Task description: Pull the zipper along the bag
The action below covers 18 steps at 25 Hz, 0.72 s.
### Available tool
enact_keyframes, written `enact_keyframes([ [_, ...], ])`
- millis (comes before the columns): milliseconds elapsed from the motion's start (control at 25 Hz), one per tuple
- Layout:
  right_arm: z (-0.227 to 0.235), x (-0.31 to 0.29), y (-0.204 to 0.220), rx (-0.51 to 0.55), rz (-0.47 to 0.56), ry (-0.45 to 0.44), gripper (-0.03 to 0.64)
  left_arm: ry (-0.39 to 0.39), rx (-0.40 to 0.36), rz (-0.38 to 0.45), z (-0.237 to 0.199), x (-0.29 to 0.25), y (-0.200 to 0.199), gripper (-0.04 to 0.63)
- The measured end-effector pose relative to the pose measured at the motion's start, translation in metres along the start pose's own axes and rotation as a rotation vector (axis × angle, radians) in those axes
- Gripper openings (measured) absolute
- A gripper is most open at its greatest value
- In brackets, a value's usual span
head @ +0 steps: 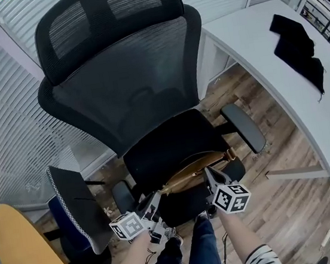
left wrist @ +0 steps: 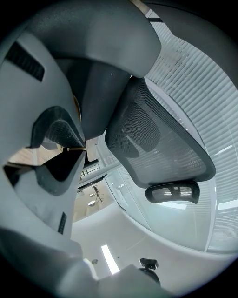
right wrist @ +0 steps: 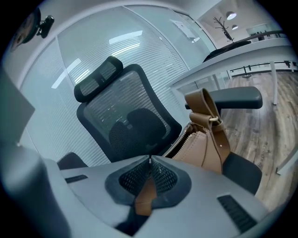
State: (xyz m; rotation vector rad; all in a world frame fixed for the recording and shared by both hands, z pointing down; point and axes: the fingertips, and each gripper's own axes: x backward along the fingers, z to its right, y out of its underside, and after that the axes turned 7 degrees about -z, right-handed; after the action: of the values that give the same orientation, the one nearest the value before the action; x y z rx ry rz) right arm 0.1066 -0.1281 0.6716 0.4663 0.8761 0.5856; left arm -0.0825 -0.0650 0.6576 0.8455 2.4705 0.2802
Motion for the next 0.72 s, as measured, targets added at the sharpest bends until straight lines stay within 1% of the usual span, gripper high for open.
enact_keyframes([
  [440,0.012,0.01,-0.014,0.058,-0.008,0.057,0.034,-0.027,-0.006,-0.018,0.001,0.0,0.001,0.041],
  [720,0.024,0.018,-0.023,0.096,-0.001,0.103,0.034,-0.06,-0.024,-0.025,-0.001,0.001,0.002,0.04],
])
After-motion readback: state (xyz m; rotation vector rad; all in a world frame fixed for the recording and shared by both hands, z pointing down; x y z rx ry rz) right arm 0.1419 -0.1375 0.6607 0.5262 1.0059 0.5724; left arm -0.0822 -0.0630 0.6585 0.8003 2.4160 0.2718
